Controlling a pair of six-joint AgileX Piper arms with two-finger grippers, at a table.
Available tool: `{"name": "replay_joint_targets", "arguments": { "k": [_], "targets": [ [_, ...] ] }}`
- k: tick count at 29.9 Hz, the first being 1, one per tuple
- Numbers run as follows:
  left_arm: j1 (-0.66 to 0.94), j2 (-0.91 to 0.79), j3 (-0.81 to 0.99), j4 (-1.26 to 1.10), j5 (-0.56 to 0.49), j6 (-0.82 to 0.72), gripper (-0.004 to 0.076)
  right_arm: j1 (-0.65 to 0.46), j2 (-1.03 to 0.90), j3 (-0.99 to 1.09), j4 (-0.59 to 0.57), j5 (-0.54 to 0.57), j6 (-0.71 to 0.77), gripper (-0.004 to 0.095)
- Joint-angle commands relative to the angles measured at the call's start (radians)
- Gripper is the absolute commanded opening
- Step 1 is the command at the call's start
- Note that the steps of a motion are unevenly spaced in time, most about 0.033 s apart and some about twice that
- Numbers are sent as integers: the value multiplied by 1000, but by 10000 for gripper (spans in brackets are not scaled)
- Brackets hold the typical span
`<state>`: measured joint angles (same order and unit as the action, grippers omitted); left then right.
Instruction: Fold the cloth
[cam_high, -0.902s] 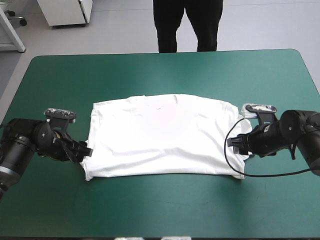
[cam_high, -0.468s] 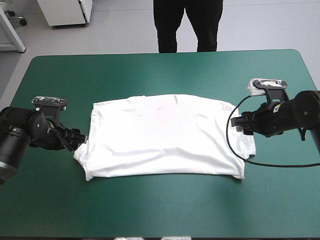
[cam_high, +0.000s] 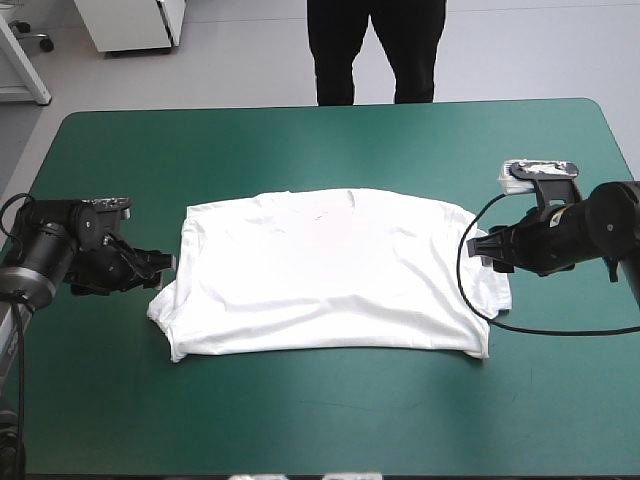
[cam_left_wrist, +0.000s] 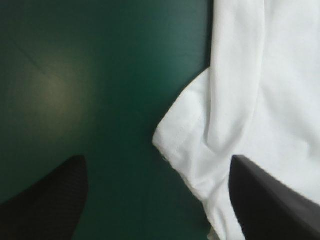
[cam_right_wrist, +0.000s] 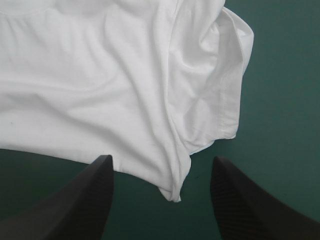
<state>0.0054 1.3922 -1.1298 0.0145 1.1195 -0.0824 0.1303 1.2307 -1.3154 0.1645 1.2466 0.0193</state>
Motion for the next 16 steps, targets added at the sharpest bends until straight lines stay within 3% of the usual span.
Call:
{"name": "replay_joint_targets", "arguments": {
  "k": [1,9,16],
  "targets": [
    [8,-6,-2,-23,-38,7,565,0,-27,-35,-4,-16,-2,554],
    [8,64,143,-23,-117,7,560,0,-27,-35,-29,-10,-2,554],
    [8,137,176,-25,-232,5,506,0,-27,-35,-29,-1,-2,553]
  ]
}}
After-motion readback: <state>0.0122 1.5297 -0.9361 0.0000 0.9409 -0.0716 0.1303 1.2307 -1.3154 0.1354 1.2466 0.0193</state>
